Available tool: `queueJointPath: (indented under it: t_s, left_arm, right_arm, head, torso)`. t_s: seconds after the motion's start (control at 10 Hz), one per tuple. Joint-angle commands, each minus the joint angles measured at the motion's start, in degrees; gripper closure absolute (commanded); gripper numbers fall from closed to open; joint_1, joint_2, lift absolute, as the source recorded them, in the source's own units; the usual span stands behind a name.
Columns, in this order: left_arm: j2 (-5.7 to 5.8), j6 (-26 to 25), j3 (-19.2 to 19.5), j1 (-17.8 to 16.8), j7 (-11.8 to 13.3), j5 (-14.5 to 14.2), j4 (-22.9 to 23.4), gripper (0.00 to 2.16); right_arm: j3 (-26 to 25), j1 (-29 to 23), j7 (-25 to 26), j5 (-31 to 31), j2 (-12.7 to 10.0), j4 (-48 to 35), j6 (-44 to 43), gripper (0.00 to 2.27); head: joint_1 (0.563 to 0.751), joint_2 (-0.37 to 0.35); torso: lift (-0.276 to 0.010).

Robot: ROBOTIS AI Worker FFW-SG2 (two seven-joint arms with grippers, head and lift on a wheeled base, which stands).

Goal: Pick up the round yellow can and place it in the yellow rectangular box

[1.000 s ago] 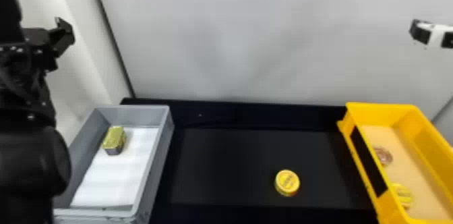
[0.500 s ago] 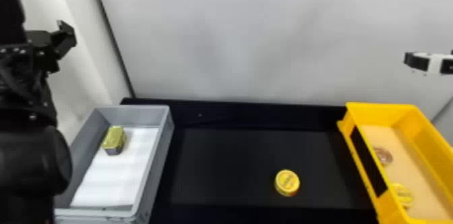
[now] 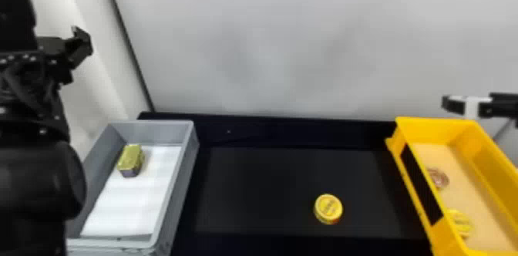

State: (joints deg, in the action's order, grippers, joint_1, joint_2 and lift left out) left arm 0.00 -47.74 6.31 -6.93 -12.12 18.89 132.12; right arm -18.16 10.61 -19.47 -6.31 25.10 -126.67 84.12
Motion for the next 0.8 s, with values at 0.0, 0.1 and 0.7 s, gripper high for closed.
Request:
queueJointPath:
  t_s: [0.0,0.1,0.7]
  left_arm:
    - [-0.15,-0.71,-0.07,-0.27,0.25,0.18,-0.28,0.00]
    - [-0.15,-0.97,-0.16,-0.36,0.52,0.36,-0.46,0.00]
    - [-0.15,-1.41,-0.07,-0.62,0.87,0.44,-1.34,0.00]
  right_arm:
    - [2.25,-1.64,-0.93,-0.02,-1.37,1.34,0.03,0.17]
    - [3.04,-1.82,-1.45,-0.02,-1.37,1.69,0.65,0.19]
    - [13.85,-5.16,-7.08,-0.20,-6.02,10.66,-0.23,0.15]
  head:
    - [0.694,0.014]
    - [0.694,0.014]
    - [0.694,0.014]
  torso:
    - [-0.061]
    - [-0.061]
    - [-0.061]
